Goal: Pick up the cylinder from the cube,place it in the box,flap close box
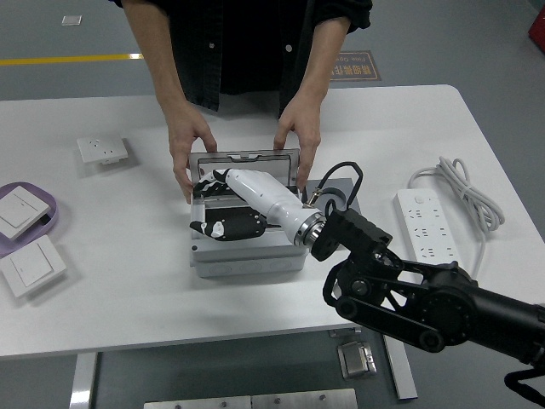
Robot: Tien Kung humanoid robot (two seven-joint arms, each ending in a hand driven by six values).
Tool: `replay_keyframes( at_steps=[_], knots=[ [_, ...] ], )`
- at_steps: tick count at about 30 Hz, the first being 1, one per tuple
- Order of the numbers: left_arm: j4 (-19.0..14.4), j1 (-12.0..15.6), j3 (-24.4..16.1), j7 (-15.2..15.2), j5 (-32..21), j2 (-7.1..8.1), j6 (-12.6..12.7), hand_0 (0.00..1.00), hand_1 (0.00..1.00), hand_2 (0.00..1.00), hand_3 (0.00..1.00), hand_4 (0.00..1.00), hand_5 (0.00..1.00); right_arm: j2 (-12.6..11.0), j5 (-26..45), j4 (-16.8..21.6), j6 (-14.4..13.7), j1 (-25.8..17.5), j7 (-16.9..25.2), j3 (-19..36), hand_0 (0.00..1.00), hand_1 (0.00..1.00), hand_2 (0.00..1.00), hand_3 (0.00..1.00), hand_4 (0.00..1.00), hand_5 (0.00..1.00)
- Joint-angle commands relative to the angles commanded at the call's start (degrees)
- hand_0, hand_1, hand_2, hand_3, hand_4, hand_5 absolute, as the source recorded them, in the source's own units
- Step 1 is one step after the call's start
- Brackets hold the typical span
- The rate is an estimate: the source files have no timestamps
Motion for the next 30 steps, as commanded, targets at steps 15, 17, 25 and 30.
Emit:
replay_keyframes(
  at_steps=[15, 17, 25, 30],
  knots=[
    [-0.10, -0.60, 0.68, 0.15, -0.25, 0.77, 0.08, 0.626, 0.618, 0.534, 0.632, 0.704, 0.334, -0.65, 9.76, -6.89, -1.97, 10.54, 2.92, -0.41, 0.728, 0.627, 0.645, 0.679, 0.821, 0.465],
    [-0.11, -0.63, 0.90, 0.17, -0.37, 0.87, 0.09, 0.626, 0.618, 0.534, 0.632, 0.704, 0.334, -0.25, 11.35, -9.55, -2.18, 12.24, 3.61, -1.47, 0.728, 0.627, 0.645, 0.679, 0.821, 0.465],
    [-0.15, -0.70, 1.27, 0.25, -0.69, 0.84, 0.09, 0.626, 0.618, 0.532, 0.631, 0.707, 0.339, -0.79, 14.20, -15.43, -2.48, 13.06, 4.06, -5.79, 0.726, 0.622, 0.639, 0.670, 0.822, 0.467],
    [-0.05, -0.48, 2.72, 0.57, -1.48, 0.63, -0.02, 0.626, 0.618, 0.532, 0.631, 0.707, 0.338, -1.90, 13.38, -12.53, -2.34, 11.44, 3.58, -6.85, 0.702, 0.621, 0.636, 0.665, 0.818, 0.470]
  ],
)
